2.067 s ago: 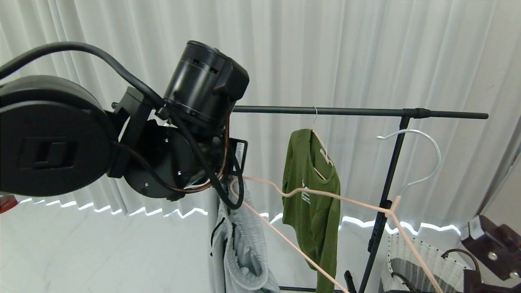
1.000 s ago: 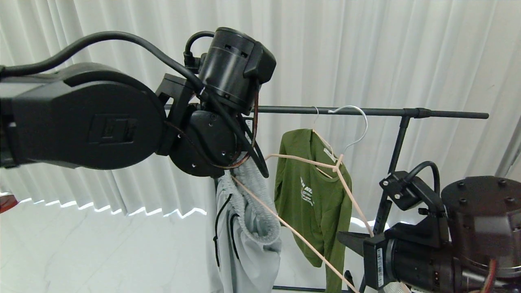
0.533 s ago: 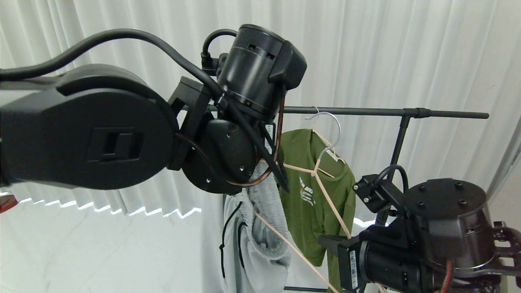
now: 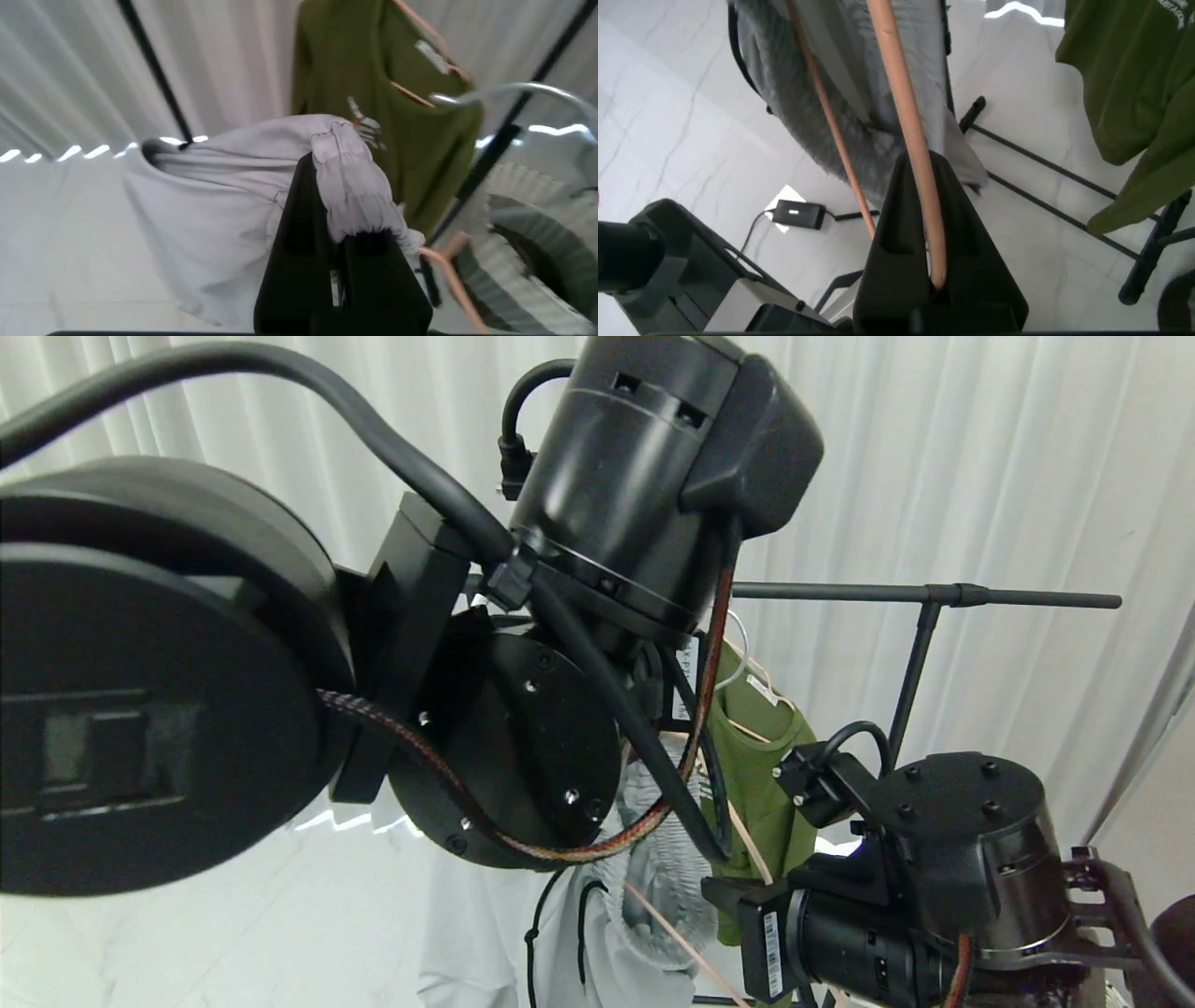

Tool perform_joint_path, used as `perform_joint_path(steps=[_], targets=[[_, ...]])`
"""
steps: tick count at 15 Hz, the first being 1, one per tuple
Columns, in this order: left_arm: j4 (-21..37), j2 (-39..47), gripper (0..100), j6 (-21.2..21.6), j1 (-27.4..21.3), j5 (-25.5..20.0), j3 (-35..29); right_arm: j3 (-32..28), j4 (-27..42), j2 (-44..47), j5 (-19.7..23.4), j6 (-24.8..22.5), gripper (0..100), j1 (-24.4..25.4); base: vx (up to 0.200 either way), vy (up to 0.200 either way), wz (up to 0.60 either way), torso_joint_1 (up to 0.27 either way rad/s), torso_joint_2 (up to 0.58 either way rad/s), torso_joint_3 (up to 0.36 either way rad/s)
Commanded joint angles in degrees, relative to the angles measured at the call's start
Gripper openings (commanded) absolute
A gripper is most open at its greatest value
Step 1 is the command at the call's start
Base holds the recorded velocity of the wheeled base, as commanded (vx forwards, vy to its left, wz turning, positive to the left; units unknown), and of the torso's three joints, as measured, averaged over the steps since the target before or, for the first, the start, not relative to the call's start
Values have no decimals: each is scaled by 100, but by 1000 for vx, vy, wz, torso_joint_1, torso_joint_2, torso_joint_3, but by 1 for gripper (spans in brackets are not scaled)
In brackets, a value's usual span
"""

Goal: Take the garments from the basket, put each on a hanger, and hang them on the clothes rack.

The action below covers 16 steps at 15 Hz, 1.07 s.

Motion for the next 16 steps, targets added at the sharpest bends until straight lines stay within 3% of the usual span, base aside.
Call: perform_joint_path(steps=[1,7,10,16], targets=[[7,-32,0,-83,-85,-23,25,-11,-28,-13,-3,-6,0,13,0,0,0,0,0,0],[16,-568,0,-100,-67,-498,482,95,-169,-479,-91,-76,0,-118,0,0,0,0,0,0],[-2,-647,0,-144,-155,-507,754,130,-687,-487,-100,-234,0,-162,0,0,0,0,0,0],[-19,-726,0,-109,-208,-507,719,139,-1513,-487,-91,-463,0,-154,0,0,0,0,0,0]])
